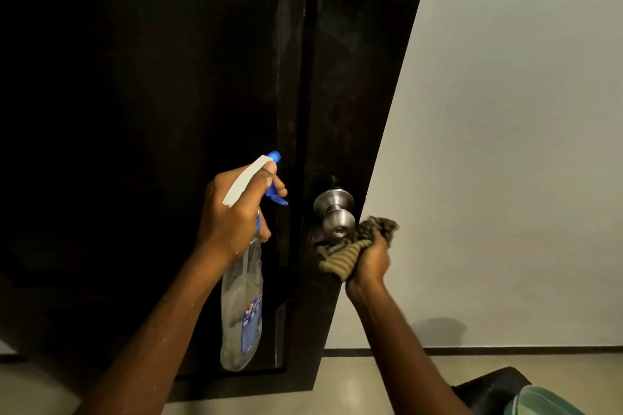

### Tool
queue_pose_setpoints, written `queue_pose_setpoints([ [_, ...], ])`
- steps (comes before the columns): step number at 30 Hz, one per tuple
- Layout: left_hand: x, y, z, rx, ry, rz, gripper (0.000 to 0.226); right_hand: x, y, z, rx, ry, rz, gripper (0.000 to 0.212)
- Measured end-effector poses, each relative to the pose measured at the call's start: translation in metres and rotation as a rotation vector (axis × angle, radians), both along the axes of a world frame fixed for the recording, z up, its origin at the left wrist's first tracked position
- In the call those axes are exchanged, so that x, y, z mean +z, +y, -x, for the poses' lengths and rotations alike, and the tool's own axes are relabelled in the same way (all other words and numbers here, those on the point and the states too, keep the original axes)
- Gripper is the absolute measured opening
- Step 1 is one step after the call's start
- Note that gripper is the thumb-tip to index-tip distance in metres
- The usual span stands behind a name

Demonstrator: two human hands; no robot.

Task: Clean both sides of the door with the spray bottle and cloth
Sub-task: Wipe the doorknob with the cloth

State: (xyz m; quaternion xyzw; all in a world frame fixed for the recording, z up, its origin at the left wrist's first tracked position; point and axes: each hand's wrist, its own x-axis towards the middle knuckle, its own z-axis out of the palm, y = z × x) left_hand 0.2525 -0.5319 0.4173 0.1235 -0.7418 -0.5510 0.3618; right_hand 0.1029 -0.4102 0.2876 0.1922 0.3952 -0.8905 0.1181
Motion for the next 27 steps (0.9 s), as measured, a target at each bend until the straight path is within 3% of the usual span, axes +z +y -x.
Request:
queue_pose_setpoints([
  [2, -0.001, 0.001, -0.003, 0.010, 0.009, -0.008, 0.043, 0.003, 0.016, 0.012, -0.088, 0.027, -0.048, 0.026],
  [5, -0.005, 0.002, -0.008, 0.038, 0.003, -0.003, 0.043, 0.027, 0.025, 0.040, -0.189, 0.257, -0.063, 0.032],
  [8, -0.005, 0.007, -0.014, 0.066, 0.013, 0.008, 0.042, 0.066, 0.019, 0.064, -0.012, 0.406, -0.228, 0.044],
  [10, -0.005, 0.013, -0.019, 0.087, 0.018, 0.007, 0.042, 0.082, 0.009, 0.067, 0.169, 0.461, -0.285, 0.038],
  [16, -0.002, 0.029, -0.041, 0.160, 0.026, 0.012, 0.042, 0.085, 0.005, 0.060, 0.339, 0.479, -0.282, 0.027],
  [27, -0.003, 0.073, -0.109, 0.192, 0.021, 0.057, 0.039, 0.071, 0.053, -0.012, 0.285, 0.454, -0.203, 0.025],
])
